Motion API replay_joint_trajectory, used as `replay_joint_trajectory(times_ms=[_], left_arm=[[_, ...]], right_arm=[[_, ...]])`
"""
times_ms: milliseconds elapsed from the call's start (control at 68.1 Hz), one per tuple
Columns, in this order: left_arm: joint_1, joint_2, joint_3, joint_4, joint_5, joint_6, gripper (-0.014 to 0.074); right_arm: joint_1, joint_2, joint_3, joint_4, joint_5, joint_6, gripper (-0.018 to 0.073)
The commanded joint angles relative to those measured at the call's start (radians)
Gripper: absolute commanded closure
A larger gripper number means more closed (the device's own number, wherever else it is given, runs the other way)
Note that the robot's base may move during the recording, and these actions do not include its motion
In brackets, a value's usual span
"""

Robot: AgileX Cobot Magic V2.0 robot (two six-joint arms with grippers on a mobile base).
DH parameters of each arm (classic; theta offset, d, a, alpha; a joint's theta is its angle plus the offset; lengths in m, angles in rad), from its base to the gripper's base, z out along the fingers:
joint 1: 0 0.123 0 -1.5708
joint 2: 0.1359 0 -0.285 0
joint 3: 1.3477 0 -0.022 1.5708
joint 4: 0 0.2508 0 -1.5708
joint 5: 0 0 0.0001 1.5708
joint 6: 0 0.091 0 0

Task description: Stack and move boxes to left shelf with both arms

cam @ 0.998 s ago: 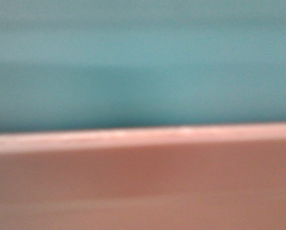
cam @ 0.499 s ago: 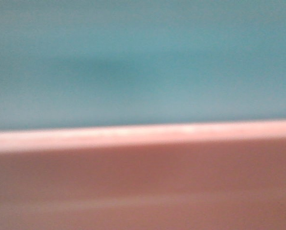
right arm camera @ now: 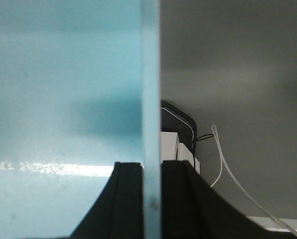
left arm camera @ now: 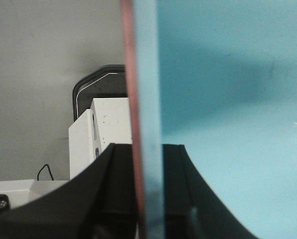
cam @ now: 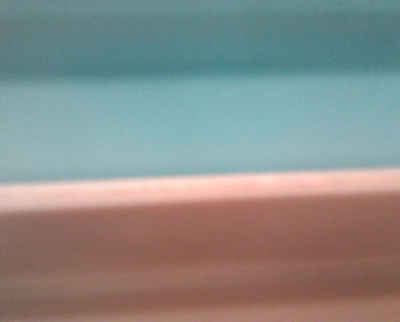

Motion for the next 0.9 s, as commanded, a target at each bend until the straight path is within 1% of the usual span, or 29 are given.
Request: replay_joint_trajectory(times_ms=[0, 881], left_arm=[[-0.014, -0.035, -0.038, -0.124, 0.074, 0.001, 0.0608], [-0.014, -0.035, -0.038, -0.124, 0.074, 0.001, 0.0608]], right_arm=[[0.003, -0.032, -0.034, 0.037, 0.061, -0.002, 0.0506], [0.003, -0.032, -0.034, 0.037, 0.061, -0.002, 0.0506]])
